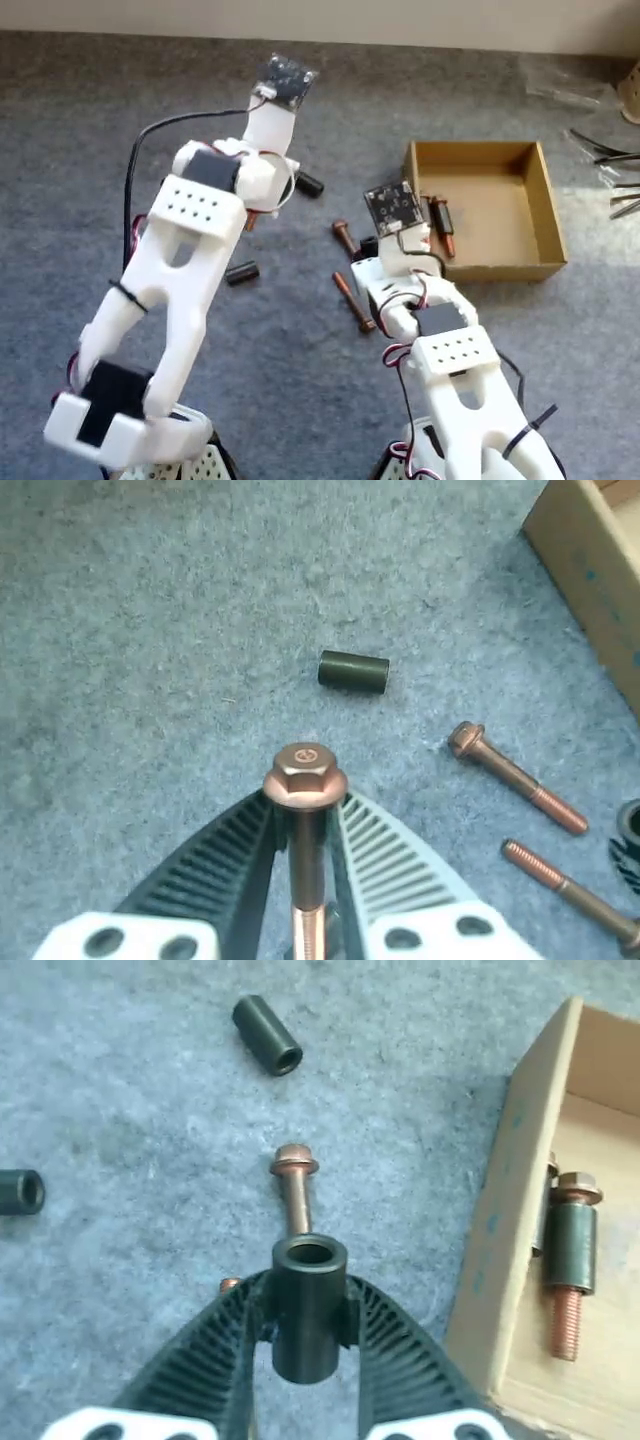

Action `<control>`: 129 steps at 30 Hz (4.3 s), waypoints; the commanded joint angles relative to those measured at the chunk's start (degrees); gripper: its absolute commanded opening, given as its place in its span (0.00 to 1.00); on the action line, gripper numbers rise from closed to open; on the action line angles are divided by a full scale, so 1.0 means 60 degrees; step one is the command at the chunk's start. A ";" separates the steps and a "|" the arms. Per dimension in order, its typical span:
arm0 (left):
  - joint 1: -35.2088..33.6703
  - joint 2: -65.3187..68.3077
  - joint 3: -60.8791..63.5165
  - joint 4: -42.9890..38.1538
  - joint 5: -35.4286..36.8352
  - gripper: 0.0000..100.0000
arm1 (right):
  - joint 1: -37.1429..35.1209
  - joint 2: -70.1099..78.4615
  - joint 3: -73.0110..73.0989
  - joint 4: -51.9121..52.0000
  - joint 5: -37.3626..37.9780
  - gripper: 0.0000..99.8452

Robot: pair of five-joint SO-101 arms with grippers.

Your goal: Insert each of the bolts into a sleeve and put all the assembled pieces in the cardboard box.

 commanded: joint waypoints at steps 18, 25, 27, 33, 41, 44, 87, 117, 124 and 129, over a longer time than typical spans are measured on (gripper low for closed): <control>0.0037 -0.8022 0.5194 -0.2740 -0.0073 0.00 | -0.1839 -0.0242 -0.0418 -0.0300 0.0029 0.00; 0.0095 -1.0176 0.6161 -0.2725 0.0103 0.00 | -0.1985 -0.0256 -0.1179 -0.0286 0.0029 0.00; 0.0095 -1.0791 0.6278 -0.2725 0.0850 0.00 | -0.2147 -0.0520 -0.1194 -0.0286 0.0059 0.00; 0.0095 -1.1934 0.6835 -0.3121 0.1524 0.00 | -0.2220 -0.2557 -0.1106 -0.0271 0.0073 0.00; 0.0198 -1.2037 0.7656 -0.4586 0.1744 0.00 | -0.2234 -0.4696 0.0095 -0.0286 0.0029 0.00; 0.0696 -1.2051 0.7626 -0.4864 0.2125 0.00 | -0.2278 -0.5341 0.0491 -0.0300 0.0015 0.00; 0.2630 -1.4908 0.9663 -0.4689 0.1685 0.00 | -0.3773 -0.9223 0.3919 -0.1722 0.0103 0.00; 0.3172 -1.4908 0.9722 -0.4234 0.1685 0.00 | -0.3802 -0.9238 0.3832 -0.1736 0.0029 0.00; 0.2689 -1.4908 0.9927 -0.4293 0.1700 0.00 | -0.3788 -1.0454 0.3626 -0.1429 0.0059 0.00; 0.2703 -1.4908 1.0234 -0.4293 0.1700 0.00 | -0.3788 -1.0322 0.3055 -0.0652 0.0029 0.00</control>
